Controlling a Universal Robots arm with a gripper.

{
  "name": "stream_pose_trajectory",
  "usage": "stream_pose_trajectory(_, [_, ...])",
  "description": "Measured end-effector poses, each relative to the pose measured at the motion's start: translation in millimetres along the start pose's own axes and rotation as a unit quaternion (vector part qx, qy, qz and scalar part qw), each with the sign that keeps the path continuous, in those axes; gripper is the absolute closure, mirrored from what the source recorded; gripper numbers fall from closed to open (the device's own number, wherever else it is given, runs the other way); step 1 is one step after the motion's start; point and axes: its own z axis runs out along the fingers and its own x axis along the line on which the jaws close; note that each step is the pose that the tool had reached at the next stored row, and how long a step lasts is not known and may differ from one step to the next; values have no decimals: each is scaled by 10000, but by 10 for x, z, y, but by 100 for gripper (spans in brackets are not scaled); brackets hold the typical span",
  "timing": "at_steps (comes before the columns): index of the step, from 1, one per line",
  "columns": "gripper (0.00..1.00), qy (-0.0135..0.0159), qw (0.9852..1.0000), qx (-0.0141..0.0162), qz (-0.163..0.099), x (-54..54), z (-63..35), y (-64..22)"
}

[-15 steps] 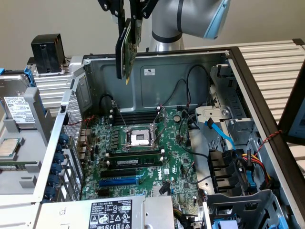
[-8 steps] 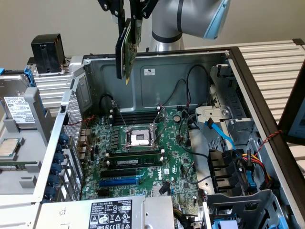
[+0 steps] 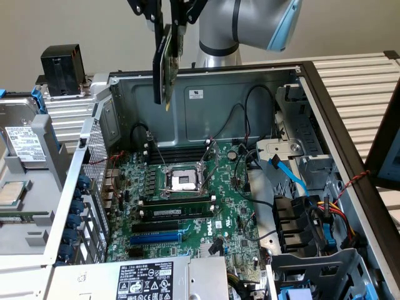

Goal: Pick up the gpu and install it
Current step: 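Insert the gpu into the slot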

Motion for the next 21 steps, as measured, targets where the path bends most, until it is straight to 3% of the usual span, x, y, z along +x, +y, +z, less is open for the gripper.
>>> stream_pose_trajectory(5, [73, 66, 9990, 33, -449, 0, 0, 0])
stream_pose_trajectory(11, [73, 146, 9950, 57, -986, 0, 3, 0])
stream_pose_trajectory(16, [73, 214, 9894, 67, -1433, 0, 7, -1])
stream_pose_trajectory(21, [73, 281, 9819, 88, -1874, -1, 14, -2])
